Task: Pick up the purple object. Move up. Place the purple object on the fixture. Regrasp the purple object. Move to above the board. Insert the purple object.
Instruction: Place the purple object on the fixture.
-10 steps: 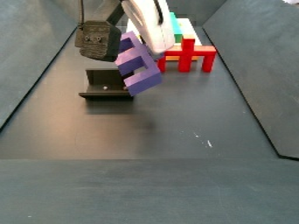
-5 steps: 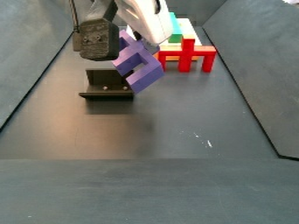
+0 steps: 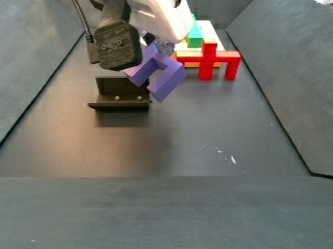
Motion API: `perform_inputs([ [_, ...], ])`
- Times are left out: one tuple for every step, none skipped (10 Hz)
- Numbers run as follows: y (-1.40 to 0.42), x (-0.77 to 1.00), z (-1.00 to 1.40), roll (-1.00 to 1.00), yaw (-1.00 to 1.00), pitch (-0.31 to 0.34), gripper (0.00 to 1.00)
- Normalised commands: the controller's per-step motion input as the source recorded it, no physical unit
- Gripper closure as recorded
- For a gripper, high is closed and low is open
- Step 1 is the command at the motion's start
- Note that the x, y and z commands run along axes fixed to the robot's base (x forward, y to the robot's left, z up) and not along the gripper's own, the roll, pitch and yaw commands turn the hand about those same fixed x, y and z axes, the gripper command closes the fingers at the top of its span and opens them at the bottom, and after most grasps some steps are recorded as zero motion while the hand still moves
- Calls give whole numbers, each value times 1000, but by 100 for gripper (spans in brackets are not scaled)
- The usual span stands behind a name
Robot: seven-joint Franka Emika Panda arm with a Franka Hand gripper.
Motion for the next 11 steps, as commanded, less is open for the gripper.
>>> perform_inputs([
  [-14, 657, 0, -9, 397, 426, 100],
  [-14, 640, 0, 0, 417, 414, 100],
  [-31, 629, 0, 0, 429, 423, 100],
  [-43, 589, 0, -51, 443, 409, 100],
  [-66, 646, 0, -203, 351, 403, 100],
  [-54, 637, 11, -260, 334, 389, 100],
  [-37, 603, 0, -271, 351, 351, 100],
  [-51, 620, 0, -300, 340, 340, 100],
  [-83, 649, 0, -331, 320, 354, 100],
  [-9, 631, 0, -309, 334, 294, 100],
  [0, 631, -86, -249, 360, 257, 100],
])
